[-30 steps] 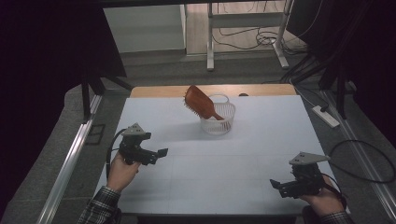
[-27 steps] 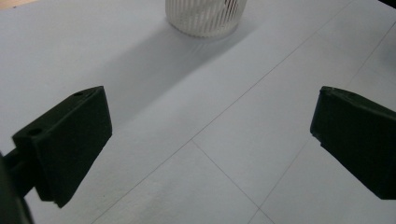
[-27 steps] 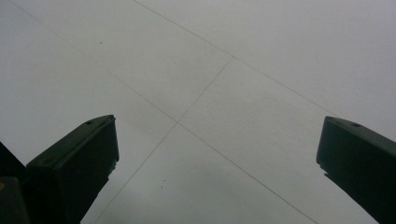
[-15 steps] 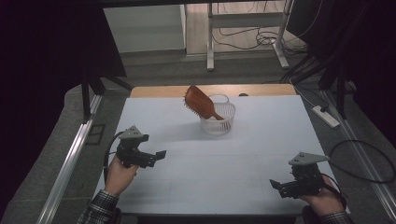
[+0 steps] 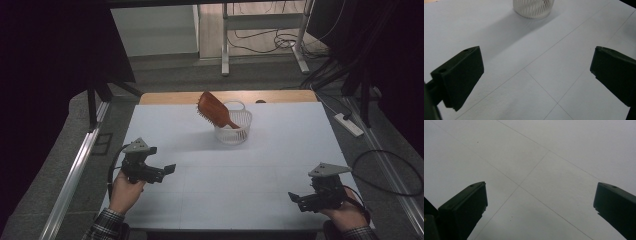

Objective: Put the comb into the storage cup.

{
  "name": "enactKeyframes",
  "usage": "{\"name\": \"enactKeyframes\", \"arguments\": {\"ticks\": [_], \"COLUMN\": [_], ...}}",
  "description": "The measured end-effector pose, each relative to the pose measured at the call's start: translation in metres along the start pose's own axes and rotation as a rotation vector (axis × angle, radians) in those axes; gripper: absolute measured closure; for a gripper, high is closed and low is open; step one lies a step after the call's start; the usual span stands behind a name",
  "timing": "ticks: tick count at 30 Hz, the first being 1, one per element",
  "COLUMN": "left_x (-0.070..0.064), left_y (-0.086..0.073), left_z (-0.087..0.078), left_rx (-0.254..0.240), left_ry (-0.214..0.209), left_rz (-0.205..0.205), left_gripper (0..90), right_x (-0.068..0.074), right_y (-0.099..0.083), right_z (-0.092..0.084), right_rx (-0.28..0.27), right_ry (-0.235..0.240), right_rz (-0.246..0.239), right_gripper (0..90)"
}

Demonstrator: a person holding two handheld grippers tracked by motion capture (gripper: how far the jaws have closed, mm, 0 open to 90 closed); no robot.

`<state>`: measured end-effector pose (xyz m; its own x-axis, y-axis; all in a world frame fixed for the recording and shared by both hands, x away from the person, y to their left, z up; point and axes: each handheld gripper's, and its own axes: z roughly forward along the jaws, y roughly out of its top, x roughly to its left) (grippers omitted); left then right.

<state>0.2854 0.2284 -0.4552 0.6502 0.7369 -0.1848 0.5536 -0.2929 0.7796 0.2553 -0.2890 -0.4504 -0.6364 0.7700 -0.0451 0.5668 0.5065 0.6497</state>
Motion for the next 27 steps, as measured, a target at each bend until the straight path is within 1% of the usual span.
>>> {"name": "enactKeyframes", "arguments": {"ticks": [27], "left_x": [-0.004], "left_y": [-0.014], "left_z": [-0.014], "left_rx": [-0.013], "left_ry": [0.021], "left_rz": [-0.022], "left_gripper": [0.0], "right_x": [0.000], "right_y": [0.000], "right_z": [0.000], "right_rx": [0.000], "right_ry": [-0.003], "right_rz": [0.001], "right_gripper": [0.0]}}
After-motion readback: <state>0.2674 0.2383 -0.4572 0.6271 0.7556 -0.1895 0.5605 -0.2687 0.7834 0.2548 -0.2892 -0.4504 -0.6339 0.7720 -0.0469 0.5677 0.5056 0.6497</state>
